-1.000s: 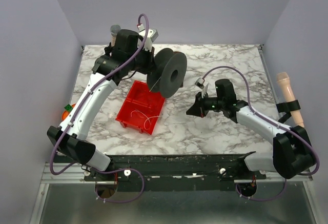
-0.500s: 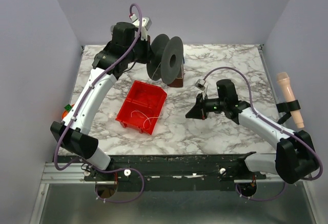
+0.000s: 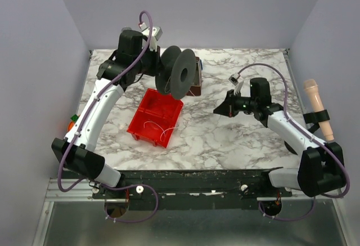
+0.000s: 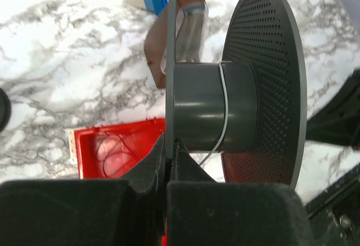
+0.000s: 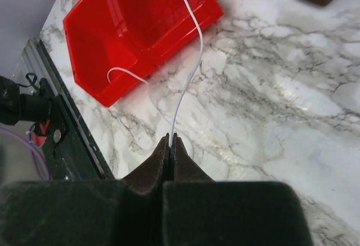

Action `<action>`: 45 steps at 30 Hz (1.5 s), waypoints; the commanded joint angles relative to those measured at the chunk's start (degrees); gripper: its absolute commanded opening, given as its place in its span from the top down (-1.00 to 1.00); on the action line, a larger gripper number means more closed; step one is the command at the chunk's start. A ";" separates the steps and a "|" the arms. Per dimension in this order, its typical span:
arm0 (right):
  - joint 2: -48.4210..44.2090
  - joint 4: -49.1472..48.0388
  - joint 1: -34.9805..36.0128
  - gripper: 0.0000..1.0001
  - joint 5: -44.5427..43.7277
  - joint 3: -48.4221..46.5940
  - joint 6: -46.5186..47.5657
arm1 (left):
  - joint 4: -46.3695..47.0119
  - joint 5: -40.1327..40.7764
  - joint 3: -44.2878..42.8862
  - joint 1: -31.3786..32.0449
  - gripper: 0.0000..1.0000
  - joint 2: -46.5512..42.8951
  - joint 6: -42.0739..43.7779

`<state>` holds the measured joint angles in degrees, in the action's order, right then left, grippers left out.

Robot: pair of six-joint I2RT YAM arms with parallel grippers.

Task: Wrap the cables

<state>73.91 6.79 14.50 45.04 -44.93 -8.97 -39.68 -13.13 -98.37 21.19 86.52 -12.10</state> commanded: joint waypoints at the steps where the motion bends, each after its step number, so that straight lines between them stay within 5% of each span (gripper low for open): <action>1: 2.46 2.87 -1.31 0.99 -5.56 -6.30 0.53 | -4.42 -7.17 3.18 0.17 1.00 -4.69 4.26; 10: 6.68 10.00 -1.50 0.99 -6.11 -18.17 4.49 | -13.84 -6.31 8.80 4.55 1.00 -5.93 17.54; 23: 4.22 15.35 3.60 0.99 -1.44 -27.13 -1.58 | -2.07 16.37 7.32 14.14 1.00 2.24 13.59; 34: 5.81 22.48 7.12 0.99 1.55 -35.32 -6.32 | 1.97 24.64 -0.42 15.90 1.00 4.01 13.42; 45: 3.61 11.26 11.42 0.99 2.25 -36.11 -17.73 | 5.40 27.18 -3.32 15.99 1.00 4.18 6.92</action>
<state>79.77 24.93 22.83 46.54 -79.50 -20.43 -39.75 10.44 -97.58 36.99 92.05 -1.89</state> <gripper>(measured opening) 0.016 0.023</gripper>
